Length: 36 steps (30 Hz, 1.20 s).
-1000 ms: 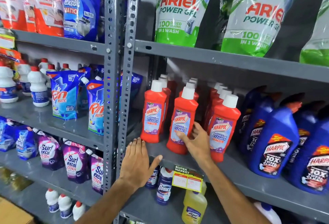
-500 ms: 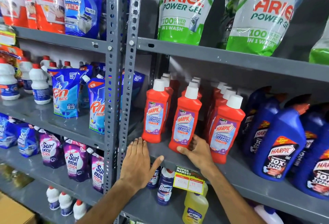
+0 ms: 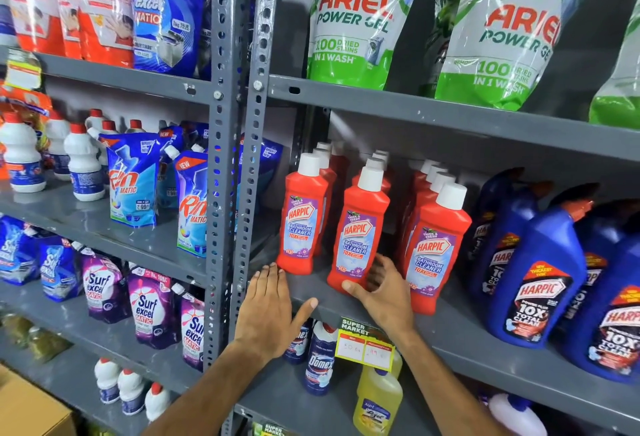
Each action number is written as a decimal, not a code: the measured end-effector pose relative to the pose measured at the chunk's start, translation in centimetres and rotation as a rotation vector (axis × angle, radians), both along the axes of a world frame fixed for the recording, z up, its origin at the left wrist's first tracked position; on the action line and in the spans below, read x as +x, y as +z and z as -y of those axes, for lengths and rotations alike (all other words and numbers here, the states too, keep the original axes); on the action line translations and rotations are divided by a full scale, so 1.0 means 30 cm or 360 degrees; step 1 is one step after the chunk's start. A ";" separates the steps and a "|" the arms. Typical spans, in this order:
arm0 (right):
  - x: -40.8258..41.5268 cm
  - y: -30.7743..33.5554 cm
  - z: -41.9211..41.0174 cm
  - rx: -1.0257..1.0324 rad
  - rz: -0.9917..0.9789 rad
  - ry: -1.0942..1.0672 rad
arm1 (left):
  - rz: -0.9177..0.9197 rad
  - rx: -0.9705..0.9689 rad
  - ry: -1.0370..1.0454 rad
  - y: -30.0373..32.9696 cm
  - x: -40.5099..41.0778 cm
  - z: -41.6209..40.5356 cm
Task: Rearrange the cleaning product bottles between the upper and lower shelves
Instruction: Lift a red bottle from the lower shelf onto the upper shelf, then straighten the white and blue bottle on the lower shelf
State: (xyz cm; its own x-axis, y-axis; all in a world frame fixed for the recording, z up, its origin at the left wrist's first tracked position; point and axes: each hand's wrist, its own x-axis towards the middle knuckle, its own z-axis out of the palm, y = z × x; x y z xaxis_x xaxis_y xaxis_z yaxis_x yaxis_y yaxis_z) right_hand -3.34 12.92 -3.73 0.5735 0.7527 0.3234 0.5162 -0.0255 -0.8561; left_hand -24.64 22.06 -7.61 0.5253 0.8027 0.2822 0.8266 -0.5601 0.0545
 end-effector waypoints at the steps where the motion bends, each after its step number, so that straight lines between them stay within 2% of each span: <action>1: -0.014 -0.006 0.019 0.0064 0.0060 -0.0028 | 0.0011 0.0008 0.0002 -0.003 -0.002 0.005; 4: -0.063 -0.050 0.087 0.0243 0.0312 -0.0161 | 0.0116 0.0090 -0.0040 -0.047 -0.023 0.048; 7: -0.110 -0.125 0.169 0.0417 0.0769 -0.0256 | 0.0251 0.0159 -0.0185 -0.175 -0.070 0.129; 10: -0.157 -0.227 0.238 0.0530 0.1143 -0.0084 | 0.0144 0.0156 -0.0313 -0.345 -0.110 0.203; 13: -0.195 -0.366 0.274 0.0478 0.1229 0.0137 | 0.0051 0.0012 -0.0255 -0.490 -0.137 0.235; 17: -0.207 -0.598 0.292 0.0102 0.0986 0.0222 | 0.0032 -0.0191 -0.0187 -0.644 -0.140 0.214; 20: -0.212 -0.757 0.266 -0.0157 0.0769 0.0248 | -0.0021 -0.0219 -0.0216 -0.760 -0.132 0.168; 24: -0.206 -0.910 0.177 -0.0375 0.0423 0.0148 | -0.0077 -0.0320 -0.0243 -0.911 -0.095 0.129; 29: -0.135 -1.041 0.015 -0.0302 -0.0078 -0.0197 | -0.0074 -0.0425 -0.0156 -1.037 -0.031 0.050; 32: -0.093 -1.099 -0.072 -0.0297 -0.0338 -0.0178 | -0.0070 -0.0507 -0.0055 -1.086 -0.007 -0.006; 34: -0.069 -1.130 -0.117 -0.0308 -0.0420 -0.0103 | -0.0092 -0.0537 -0.0028 -1.106 -0.005 -0.027; 36: -0.037 -1.160 -0.149 -0.0364 -0.0351 -0.0070 | -0.0158 -0.0532 0.0001 -1.124 -0.008 -0.030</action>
